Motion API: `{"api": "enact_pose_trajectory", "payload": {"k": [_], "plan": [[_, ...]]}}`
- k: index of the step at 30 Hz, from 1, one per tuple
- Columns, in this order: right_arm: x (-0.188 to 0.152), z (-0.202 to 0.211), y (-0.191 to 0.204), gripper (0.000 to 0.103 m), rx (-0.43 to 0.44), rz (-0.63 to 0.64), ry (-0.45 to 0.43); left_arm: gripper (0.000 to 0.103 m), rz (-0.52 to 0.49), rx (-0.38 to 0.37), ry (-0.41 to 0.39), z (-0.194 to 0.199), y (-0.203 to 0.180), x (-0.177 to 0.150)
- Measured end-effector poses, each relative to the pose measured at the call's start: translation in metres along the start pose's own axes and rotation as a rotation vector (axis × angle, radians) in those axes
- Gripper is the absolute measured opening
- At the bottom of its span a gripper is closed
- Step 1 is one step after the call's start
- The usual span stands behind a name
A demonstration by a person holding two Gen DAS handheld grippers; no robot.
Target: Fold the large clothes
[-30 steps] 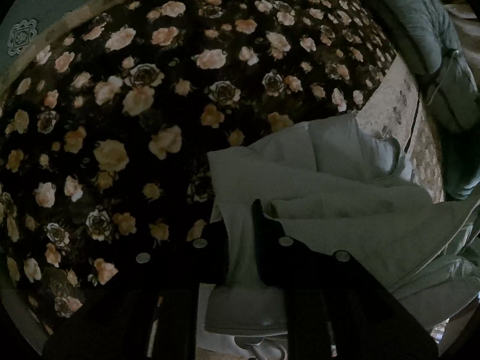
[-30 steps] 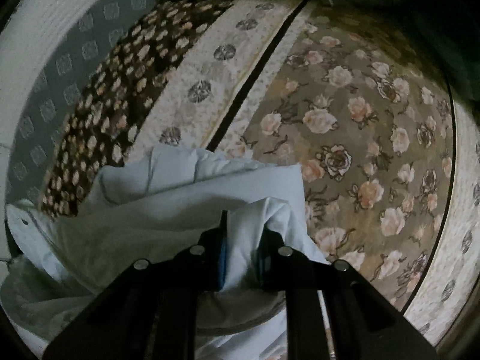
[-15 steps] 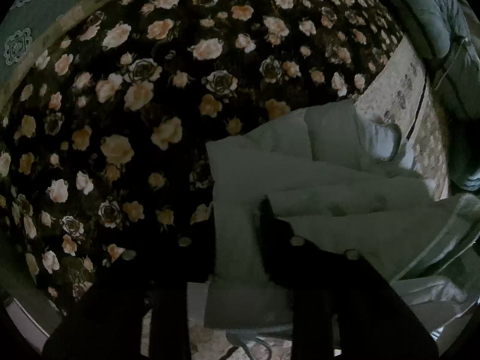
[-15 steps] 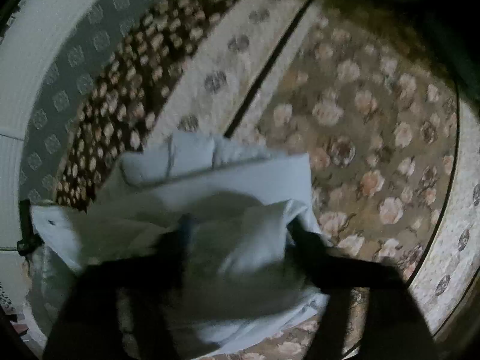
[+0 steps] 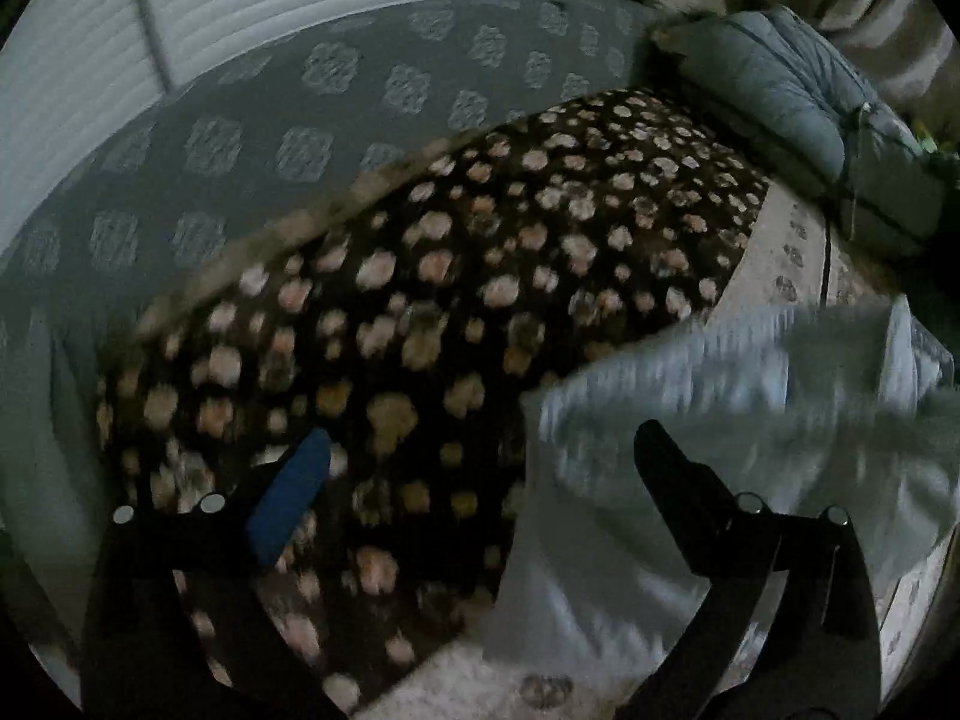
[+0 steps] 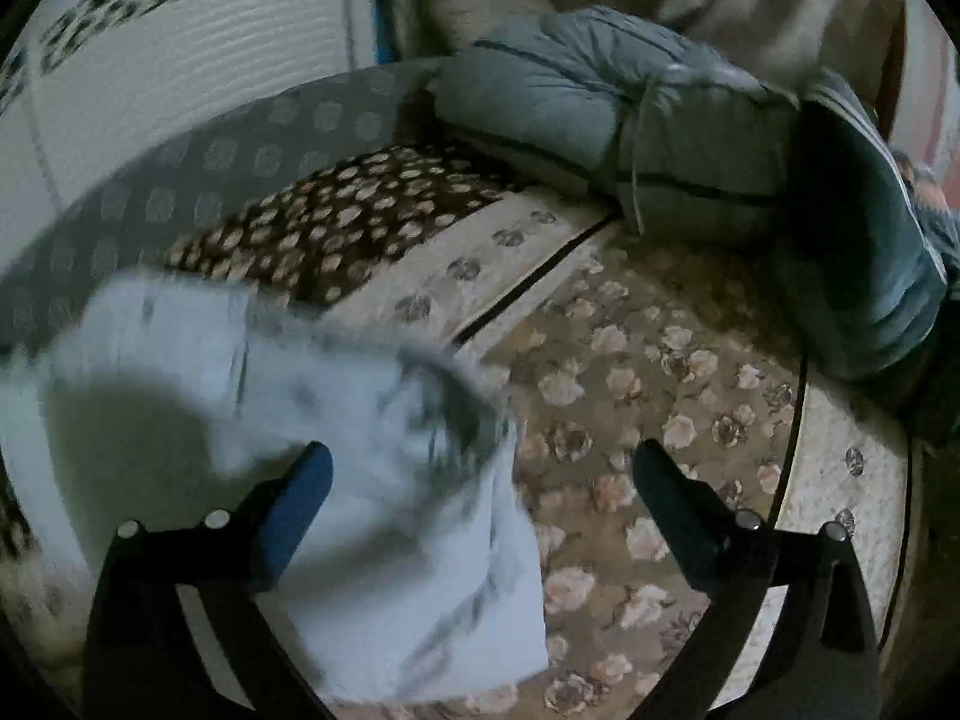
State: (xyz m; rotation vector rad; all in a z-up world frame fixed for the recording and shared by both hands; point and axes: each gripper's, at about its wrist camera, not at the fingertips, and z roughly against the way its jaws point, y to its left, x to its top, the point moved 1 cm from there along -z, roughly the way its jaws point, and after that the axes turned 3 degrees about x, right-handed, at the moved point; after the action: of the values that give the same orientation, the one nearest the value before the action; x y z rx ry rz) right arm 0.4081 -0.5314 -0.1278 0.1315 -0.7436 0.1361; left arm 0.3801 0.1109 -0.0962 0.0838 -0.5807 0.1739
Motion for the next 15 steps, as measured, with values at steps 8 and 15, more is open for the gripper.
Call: {"api": "enact_pose_trajectory", "payload": {"k": [8, 15], "plan": [[-0.044, -0.025, 0.004, 0.101, 0.05, 0.032, 0.009, 0.1, -0.066, -0.009, -0.016, -0.022, -0.019, -0.055], [-0.049, -0.067, 0.004, 0.101, 0.084, 0.039, 0.067, 0.1, -0.148, 0.012, 0.004, -0.071, -0.043, -0.076]]}}
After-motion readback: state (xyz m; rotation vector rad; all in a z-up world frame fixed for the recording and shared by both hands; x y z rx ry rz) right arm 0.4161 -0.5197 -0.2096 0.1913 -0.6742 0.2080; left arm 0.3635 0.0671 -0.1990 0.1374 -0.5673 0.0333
